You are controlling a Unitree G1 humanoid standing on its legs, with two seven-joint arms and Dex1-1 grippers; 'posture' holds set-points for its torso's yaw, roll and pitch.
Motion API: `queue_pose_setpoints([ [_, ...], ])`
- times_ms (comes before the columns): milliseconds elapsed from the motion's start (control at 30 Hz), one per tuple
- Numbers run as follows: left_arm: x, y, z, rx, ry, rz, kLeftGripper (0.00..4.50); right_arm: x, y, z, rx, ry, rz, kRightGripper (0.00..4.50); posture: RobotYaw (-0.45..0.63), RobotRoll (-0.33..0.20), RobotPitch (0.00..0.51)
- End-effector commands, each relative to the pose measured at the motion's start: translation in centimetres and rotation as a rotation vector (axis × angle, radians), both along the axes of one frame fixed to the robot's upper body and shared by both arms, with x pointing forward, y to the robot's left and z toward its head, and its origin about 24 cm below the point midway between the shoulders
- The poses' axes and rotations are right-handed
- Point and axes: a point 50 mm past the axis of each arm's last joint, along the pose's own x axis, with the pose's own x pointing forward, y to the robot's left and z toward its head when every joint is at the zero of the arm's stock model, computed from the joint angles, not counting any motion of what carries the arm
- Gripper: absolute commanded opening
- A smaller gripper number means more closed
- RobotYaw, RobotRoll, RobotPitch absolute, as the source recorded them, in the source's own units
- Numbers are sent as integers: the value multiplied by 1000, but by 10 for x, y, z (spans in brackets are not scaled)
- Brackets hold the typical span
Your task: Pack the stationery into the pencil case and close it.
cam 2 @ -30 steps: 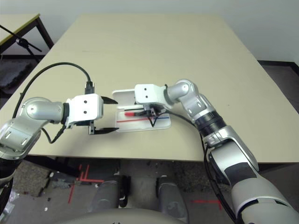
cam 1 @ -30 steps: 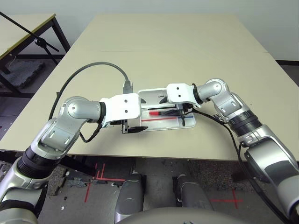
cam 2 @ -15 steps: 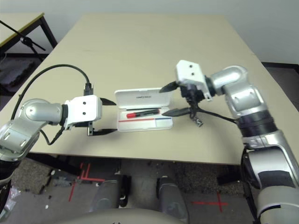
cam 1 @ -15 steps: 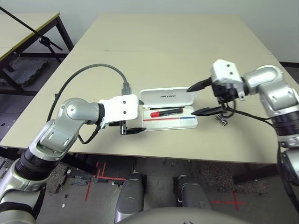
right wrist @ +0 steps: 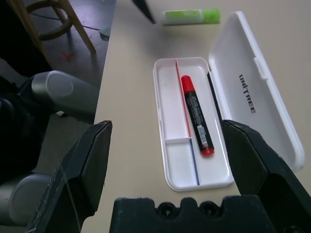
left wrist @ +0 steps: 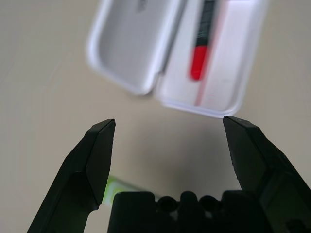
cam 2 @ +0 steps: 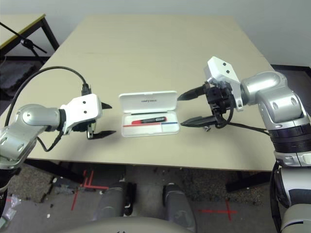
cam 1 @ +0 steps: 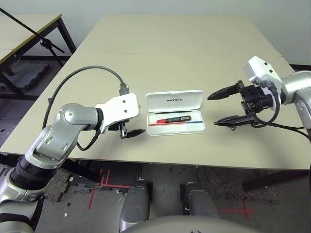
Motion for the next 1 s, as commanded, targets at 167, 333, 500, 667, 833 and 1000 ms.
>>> queue_pose_setpoints([
  [167, 14, 17, -11, -98, 76, 439, 4500, -1, 7, -9, -25, 13, 7, 4479, 163, 0, 62],
  [333, 23, 21, -21, -168, 132, 712, 4500, 0, 10, -12, -38, 17, 13, 4479, 169, 0, 79],
  [500, 22, 17, -29, -236, 195, 882, 4500, -1, 11, -14, -45, 20, 15, 4479, 162, 0, 83],
  [667, 21, 15, -40, -218, 213, 1007, 4500, -1, 12, -18, -53, 20, 11, 4479, 156, 0, 86],
  [833, 20, 17, -47, -190, 195, 1073, 4500, -3, 12, -20, -57, 20, 8, 4479, 151, 0, 92],
  [1000, 19, 13, -56, -178, 218, 1074, 4500, -3, 13, -22, -62, 19, 8, 4479, 150, 0, 97],
])
